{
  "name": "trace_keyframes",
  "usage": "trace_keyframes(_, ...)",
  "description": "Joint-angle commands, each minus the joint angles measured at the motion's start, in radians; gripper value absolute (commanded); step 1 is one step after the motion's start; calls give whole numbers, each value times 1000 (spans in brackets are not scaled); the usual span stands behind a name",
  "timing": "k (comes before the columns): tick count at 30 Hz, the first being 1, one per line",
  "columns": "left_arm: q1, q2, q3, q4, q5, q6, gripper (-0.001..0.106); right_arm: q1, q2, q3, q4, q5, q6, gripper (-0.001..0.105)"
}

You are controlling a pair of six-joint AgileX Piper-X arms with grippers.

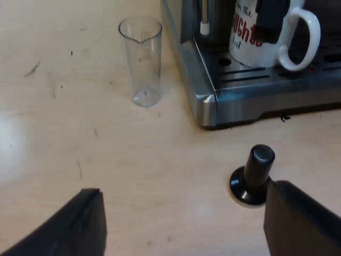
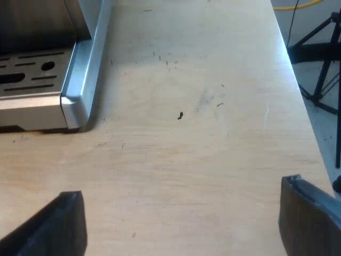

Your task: Place mug into machine

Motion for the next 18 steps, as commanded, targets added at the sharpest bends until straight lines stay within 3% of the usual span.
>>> trace_keyframes(1, -2, -139, 8, -25, -11, 1, 64, -1, -41, -4, -19, -10, -13, 100)
trace_keyframes(12, -2, -139, 7, -24, -9, 1, 64, -1, -41, -4, -19, -4, -5, 100)
trace_keyframes(15, -2, -139, 7, -24, -9, 1, 64, 7, -41, -4, -19, -2, 42, 100)
trace_keyframes(18, -2, -139, 7, -24, -9, 1, 64, 26, -41, -4, -19, -1, 40, 100)
